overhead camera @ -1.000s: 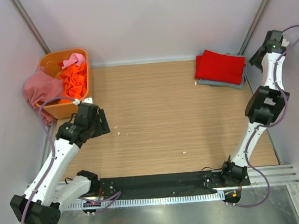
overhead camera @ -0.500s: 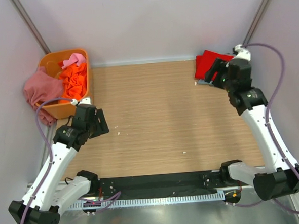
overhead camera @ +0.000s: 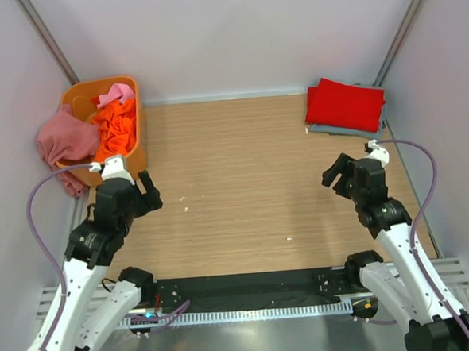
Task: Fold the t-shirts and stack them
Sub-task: Reset both grippers
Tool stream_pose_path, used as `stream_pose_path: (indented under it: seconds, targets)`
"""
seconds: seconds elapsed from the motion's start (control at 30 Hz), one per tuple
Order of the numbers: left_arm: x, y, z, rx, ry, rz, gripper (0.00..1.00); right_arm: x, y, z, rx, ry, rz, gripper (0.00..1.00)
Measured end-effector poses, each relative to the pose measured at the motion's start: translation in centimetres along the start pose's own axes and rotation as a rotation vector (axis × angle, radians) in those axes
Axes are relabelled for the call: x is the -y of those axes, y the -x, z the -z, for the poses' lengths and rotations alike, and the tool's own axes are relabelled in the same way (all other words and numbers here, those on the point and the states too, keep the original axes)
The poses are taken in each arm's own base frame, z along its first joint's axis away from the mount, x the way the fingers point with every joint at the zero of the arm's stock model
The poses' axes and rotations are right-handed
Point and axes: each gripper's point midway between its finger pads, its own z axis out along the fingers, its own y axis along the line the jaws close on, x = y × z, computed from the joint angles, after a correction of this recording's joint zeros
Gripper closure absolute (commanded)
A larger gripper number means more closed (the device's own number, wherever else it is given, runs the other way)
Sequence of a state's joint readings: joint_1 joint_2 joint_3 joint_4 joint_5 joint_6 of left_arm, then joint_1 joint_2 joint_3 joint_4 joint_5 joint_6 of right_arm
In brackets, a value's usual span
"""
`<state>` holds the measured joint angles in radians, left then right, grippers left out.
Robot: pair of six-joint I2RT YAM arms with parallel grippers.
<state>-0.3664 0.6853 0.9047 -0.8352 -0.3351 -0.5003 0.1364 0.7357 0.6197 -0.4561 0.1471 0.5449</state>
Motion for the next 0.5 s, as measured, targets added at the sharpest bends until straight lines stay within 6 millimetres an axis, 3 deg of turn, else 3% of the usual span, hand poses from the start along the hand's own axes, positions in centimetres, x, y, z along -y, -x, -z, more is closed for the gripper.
stream_pose_path:
  seconds: [0.1,0.2,0.5]
  targets:
    - [-0.2,1.0,0.8,0.062,-0.016,0.0,0.09,-0.1,1.0,0.9,0.059,0.013,-0.017,0.23]
    - [0.0,2.3,1.6,0.132,-0.045,-0.007,0.0,0.4,2.1,1.5,0.117,-0.008,-0.025,0.21]
    - [0.0,8.9,3.4,0.41,-0.034,-0.034,0.0,1.2,3.0,2.1,0.163,-0.048,-0.032,0.2]
